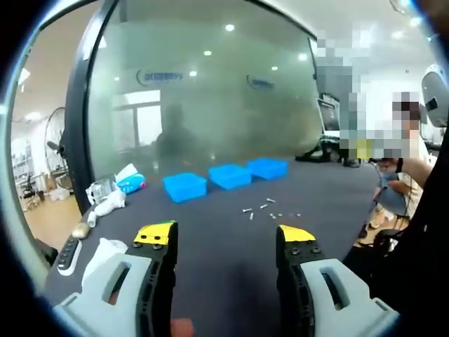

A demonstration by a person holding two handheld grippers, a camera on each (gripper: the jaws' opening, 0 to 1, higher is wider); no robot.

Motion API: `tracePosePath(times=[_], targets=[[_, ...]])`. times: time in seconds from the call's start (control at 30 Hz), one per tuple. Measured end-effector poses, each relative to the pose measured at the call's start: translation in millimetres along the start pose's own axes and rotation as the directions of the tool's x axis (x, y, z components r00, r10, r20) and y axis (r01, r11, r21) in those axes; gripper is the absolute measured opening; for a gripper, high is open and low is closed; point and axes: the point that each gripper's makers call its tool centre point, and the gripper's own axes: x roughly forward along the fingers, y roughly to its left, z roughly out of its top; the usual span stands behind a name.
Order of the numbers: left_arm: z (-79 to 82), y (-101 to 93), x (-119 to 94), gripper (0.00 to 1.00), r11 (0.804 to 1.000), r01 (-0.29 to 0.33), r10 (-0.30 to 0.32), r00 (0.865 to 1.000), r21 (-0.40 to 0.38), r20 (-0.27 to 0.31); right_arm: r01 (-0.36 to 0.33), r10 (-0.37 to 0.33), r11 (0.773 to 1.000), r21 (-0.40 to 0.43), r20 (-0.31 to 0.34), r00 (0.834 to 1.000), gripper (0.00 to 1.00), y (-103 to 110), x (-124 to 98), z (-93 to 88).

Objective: Sort the screws, nuts, and washers into the corresponding bins

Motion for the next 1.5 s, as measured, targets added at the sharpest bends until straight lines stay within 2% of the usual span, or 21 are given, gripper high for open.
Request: tracePosePath(times=[0.2,0.4,0.5,0.6,0.7,0.9,1.07,1.23,1.5], targets=[[-1.5,-0.3,3,0.54,1.0,0.01,-0.01,1.0,0.001,-0.008,-0.035,0.034,0.999,-0.014,-0.039,0.999,0.45,3,4,-6.4],[-12.7,-4.3,8,0.54,0.999,0.048,-0.048,0.998,-0.003,-0.047,-0.079,0.076,0.996,-0.037,-0.062,0.995,0.45,6,11,-5.8],[-13.9,-5.1,10,0.54,0.998,0.059,-0.06,0.997,-0.004,-0.055,-0.121,0.119,0.992,-0.027,-0.07,0.99,0.47,12,14,-7.8],[-10.2,-8.8,11,0.55,0.996,0.089,-0.088,0.995,0.01,-0.046,-0.193,0.191,0.981,-0.014,-0.09,0.977,0.49,24,15,-13.6],[-11.4,-14.6,12,0.55,0.992,0.126,-0.124,0.99,0.025,-0.068,-0.225,0.217,0.973,-0.051,-0.126,0.968,0.49,25,17,-18.9],[-19.3,-20.5,19,0.55,0.985,0.168,-0.162,0.98,0.039,-0.113,-0.286,0.279,0.958,-0.027,-0.151,0.948,0.47,30,22,-18.8],[-22.7,-26.0,23,0.55,0.977,0.205,-0.194,0.969,0.057,-0.15,-0.379,0.365,0.924,-0.046,-0.183,0.913,0.49,46,25,-21.2],[-21.3,-27.3,26,0.55,0.974,0.219,-0.205,0.964,0.066,-0.169,-0.401,0.375,0.913,-0.078,-0.23,0.898,0.45,48,30,-30.9],[-19.5,-27.3,30,0.55,0.973,0.223,-0.21,0.962,0.061,-0.174,-0.411,0.387,0.909,-0.061,-0.24,0.89,0.42,48,38,-31.3]])
